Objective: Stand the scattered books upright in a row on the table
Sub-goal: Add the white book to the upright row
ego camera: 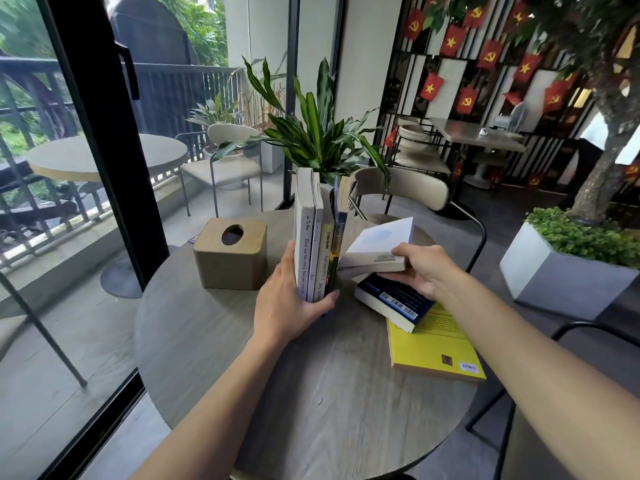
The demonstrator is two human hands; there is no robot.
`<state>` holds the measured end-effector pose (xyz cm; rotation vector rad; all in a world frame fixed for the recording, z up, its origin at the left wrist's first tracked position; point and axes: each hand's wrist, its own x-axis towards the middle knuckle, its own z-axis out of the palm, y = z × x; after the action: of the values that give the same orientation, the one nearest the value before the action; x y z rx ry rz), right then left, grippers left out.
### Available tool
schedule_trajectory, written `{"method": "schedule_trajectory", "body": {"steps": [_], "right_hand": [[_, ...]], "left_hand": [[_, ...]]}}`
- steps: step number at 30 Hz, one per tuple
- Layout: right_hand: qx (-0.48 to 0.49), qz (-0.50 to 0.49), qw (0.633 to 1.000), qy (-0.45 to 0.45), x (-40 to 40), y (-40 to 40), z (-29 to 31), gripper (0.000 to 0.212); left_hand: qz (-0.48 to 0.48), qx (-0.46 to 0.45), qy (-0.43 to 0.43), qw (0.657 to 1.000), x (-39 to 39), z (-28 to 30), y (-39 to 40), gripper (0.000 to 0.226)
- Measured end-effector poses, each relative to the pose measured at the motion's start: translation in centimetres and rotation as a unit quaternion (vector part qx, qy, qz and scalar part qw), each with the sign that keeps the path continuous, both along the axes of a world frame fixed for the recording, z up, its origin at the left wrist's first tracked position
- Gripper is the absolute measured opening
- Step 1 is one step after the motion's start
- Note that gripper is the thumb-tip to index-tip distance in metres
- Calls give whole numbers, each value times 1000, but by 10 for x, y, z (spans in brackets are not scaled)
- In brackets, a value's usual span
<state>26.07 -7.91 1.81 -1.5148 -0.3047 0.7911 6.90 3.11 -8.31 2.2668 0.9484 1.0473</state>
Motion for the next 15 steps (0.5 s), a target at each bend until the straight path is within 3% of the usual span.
{"method": "schedule_trajectory", "body": {"steps": [2, 8, 12, 15], "right_hand": [[11, -10, 1000, -22, -5, 3, -6, 19], [24, 0, 971, -237, -12, 1, -25, 44], [10, 59, 964, -260, -24, 0, -25, 67], [-26, 104, 949, -297, -23, 2, -17, 49]], "left_hand": [[2, 0, 4, 1000, 0, -1, 1, 118], [5, 0, 2, 1000, 1, -3, 2, 119], [7, 10, 3, 1000, 2, -3, 3, 118], [6, 11, -1, 1000, 1, -3, 3, 117]]}}
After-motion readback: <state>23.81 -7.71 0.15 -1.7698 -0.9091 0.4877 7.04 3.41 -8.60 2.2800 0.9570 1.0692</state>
